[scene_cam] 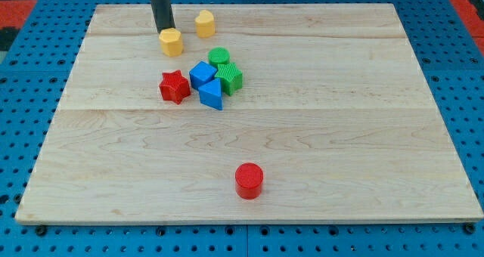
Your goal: Push the yellow heart towards group of blocks
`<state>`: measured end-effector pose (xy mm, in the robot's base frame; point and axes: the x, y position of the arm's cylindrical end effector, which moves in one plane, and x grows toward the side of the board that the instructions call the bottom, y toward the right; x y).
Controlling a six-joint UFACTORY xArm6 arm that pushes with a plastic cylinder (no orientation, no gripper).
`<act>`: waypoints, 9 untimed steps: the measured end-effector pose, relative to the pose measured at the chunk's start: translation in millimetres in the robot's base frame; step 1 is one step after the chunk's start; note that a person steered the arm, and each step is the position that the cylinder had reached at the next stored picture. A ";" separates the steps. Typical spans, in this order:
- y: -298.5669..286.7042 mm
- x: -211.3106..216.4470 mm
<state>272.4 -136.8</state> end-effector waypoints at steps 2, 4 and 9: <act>13.4 51.9; 42.0 -1.4; 43.5 -38.2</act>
<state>234.2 -93.2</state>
